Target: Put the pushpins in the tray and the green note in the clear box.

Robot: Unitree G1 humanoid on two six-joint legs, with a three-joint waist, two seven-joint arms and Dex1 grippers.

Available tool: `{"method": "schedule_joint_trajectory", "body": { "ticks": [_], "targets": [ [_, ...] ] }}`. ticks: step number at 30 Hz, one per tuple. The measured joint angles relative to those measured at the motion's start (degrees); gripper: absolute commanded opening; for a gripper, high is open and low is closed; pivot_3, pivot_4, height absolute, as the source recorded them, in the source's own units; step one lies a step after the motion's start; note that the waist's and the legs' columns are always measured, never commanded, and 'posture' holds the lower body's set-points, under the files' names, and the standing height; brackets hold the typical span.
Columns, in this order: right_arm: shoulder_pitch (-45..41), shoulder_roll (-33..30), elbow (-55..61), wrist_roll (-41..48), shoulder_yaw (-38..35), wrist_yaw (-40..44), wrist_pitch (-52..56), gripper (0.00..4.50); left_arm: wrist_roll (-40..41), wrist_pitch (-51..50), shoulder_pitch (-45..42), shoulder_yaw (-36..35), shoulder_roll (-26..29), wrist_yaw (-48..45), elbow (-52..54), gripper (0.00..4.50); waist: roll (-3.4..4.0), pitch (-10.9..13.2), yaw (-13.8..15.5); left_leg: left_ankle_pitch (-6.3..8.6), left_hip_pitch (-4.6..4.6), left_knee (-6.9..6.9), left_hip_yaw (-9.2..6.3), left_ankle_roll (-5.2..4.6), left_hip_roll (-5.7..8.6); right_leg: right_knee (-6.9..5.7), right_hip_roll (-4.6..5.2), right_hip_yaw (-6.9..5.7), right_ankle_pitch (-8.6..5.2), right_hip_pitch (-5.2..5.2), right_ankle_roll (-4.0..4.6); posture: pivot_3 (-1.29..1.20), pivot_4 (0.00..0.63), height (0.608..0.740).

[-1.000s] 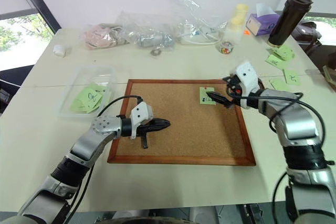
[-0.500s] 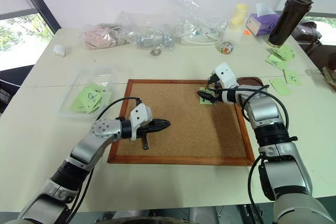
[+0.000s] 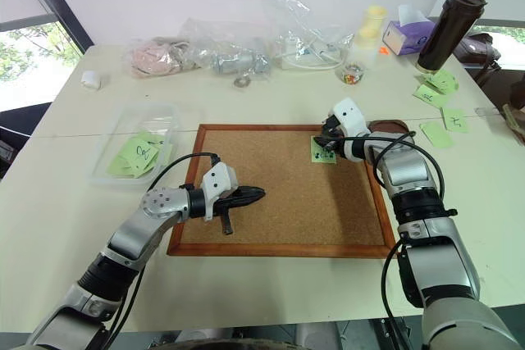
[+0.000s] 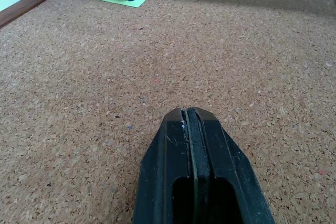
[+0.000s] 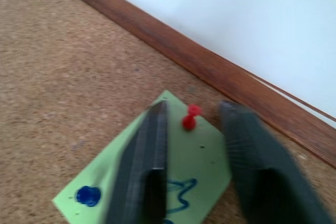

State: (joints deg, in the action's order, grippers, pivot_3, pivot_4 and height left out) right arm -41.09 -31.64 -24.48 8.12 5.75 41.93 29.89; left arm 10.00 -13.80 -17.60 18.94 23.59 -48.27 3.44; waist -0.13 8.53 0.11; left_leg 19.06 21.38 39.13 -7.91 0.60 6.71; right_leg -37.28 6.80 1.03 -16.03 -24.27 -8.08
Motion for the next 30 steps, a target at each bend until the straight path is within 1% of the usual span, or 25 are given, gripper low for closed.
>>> {"method": "schedule_joint_trajectory", "body": {
  "ticks": [7, 10, 12, 14, 17, 21, 25, 30],
  "targets": [
    [-0.1, 0.0, 0.9, 0.0, -0.2, 0.1, 1.4, 0.10, 0.0, -0.5, 0.0, 0.0, 0.0, 0.2, 0.4, 0.00, 0.00, 0.0, 0.0, 0.00, 0.01, 0.00, 0.00, 0.00, 0.00, 0.00, 0.00, 0.00, 0.00, 0.00, 0.00, 0.00, 0.150, 0.740],
    [0.5, -0.6, 3.9, 0.5, -1.1, -0.3, 4.2, 0.10, 0.0, -0.7, 0.1, 0.1, -0.1, 0.3, 0.8, 0.00, 0.01, 0.0, 0.2, 0.00, 0.06, -0.01, -0.01, 0.00, 0.00, 0.00, 0.01, 0.00, 0.00, -0.08, 0.00, 0.00, 0.150, 0.740],
    [1.0, -0.9, 7.4, 2.1, -3.2, -0.6, 6.4, 0.10, -0.1, -1.0, 0.2, 0.1, 0.0, 0.6, 1.1, 0.00, 0.01, 0.0, 0.2, 0.00, 0.07, -0.01, 0.00, 0.00, 0.01, 0.00, 0.01, 0.01, 0.00, -0.10, 0.00, 0.00, 0.150, 0.740],
    [1.0, -1.7, 12.1, 3.9, -6.9, -2.0, 8.7, 0.10, -0.3, -1.3, 0.2, 0.1, -0.1, 0.9, 1.2, 0.00, 0.02, 0.0, 0.2, 0.00, 0.06, -0.01, 0.00, 0.00, 0.01, 0.00, 0.01, 0.01, 0.00, -0.08, 0.00, 0.00, 0.150, 0.740],
    [0.7, -3.7, 15.9, 5.3, -11.8, -4.0, 11.6, 0.10, -0.3, -1.8, 0.3, 0.0, -0.1, 1.0, 1.4, 0.00, 0.01, 0.0, 0.3, 0.00, 0.05, -0.02, -0.01, 0.00, 0.01, 0.00, 0.01, 0.01, 0.00, -0.07, 0.00, 0.00, 0.150, 0.740],
    [2.1, -6.0, 18.8, 6.8, -16.2, -5.9, 14.4, 0.10, -0.3, -2.1, 0.7, -0.1, -0.2, 1.1, 1.8, 0.00, 0.02, 0.0, 0.3, 0.00, 0.05, -0.05, 0.00, -0.01, 0.00, 0.01, 0.01, 0.02, 0.00, -0.07, 0.00, 0.00, 0.150, 0.740],
    [5.6, -8.9, 17.2, 6.6, -18.4, -6.8, 14.2, 0.10, -0.3, -2.1, 1.0, -0.1, -0.2, 1.1, 2.0, 0.00, 0.02, 0.0, 0.3, 0.00, 0.04, -0.04, 0.02, -0.01, 0.00, 0.01, 0.01, 0.03, 0.00, -0.06, 0.00, 0.00, 0.150, 0.740],
    [7.0, -11.1, 7.8, 5.6, -19.9, -7.0, 8.5, 0.10, -0.3, -2.2, 1.1, -0.1, -0.2, 1.1, 2.0, 0.00, 0.08, 0.0, 0.2, 0.00, 0.02, -0.05, 0.05, -0.01, 0.00, 0.01, 0.01, 0.03, 0.00, -0.04, 0.00, 0.00, 0.150, 0.740]
  ]
}}
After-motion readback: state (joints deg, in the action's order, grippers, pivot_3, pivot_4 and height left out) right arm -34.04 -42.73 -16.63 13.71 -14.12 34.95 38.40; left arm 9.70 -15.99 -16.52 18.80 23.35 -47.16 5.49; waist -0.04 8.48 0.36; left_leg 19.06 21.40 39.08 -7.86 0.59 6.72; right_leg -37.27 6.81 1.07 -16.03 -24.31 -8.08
